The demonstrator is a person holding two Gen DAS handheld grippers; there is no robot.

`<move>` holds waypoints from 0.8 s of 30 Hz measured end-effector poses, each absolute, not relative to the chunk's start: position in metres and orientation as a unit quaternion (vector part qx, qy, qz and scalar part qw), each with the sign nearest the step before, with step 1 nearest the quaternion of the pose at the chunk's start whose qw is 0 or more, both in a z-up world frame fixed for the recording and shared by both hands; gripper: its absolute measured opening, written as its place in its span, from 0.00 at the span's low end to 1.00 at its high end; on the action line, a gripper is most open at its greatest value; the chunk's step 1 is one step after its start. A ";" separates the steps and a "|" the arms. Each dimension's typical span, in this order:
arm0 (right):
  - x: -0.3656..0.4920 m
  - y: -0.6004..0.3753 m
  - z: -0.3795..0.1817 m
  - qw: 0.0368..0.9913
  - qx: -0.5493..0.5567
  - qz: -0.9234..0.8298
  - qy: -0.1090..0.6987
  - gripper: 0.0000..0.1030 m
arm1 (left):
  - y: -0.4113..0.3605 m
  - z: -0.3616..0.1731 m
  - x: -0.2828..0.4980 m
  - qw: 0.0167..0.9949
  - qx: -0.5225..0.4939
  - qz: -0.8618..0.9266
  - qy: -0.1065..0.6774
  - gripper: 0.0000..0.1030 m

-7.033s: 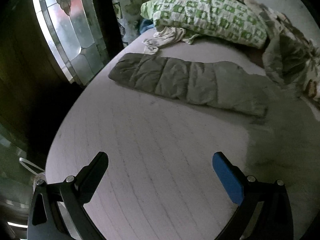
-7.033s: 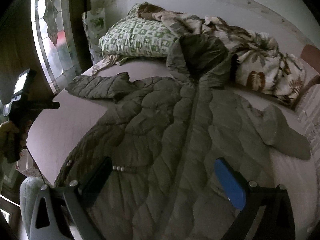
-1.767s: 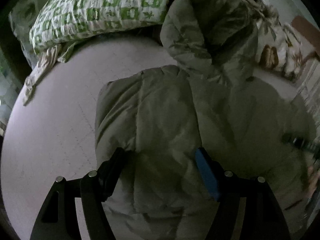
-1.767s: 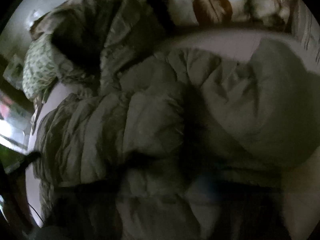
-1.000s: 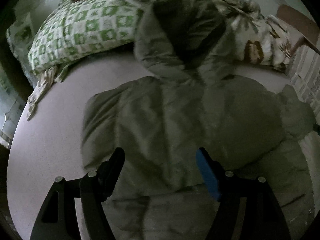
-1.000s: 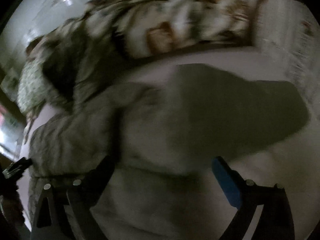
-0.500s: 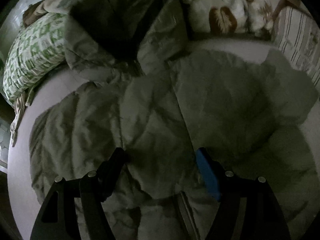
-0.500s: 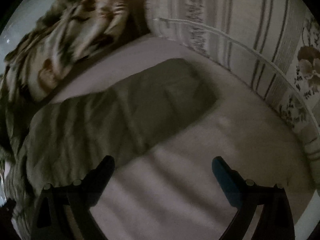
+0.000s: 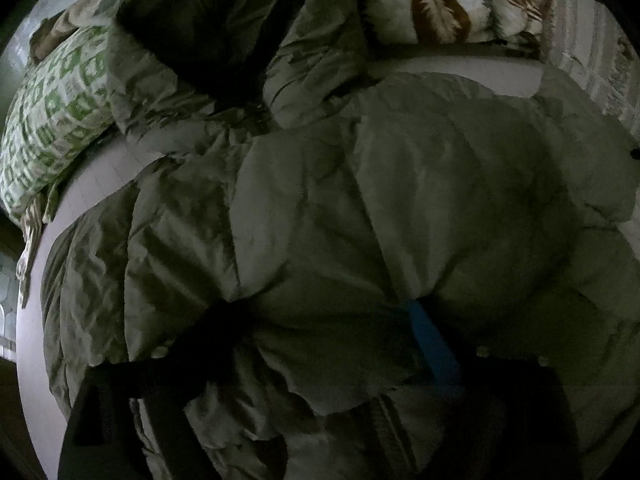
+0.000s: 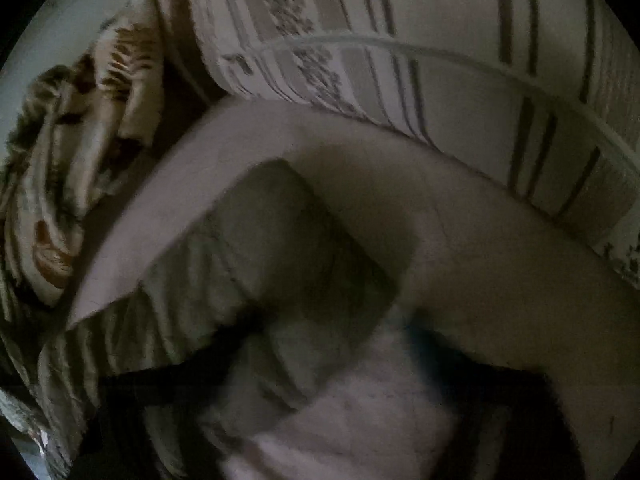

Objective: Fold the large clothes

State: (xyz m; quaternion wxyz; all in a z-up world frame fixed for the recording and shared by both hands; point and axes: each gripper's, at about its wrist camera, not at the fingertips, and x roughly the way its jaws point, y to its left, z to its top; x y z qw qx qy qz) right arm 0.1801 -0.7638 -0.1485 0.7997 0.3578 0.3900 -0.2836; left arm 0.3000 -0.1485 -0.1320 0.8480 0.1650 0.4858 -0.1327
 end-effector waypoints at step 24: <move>0.215 -0.547 0.034 0.920 0.169 -0.109 0.337 0.15 | -0.061 -0.061 0.267 0.869 0.095 -0.104 0.474 0.95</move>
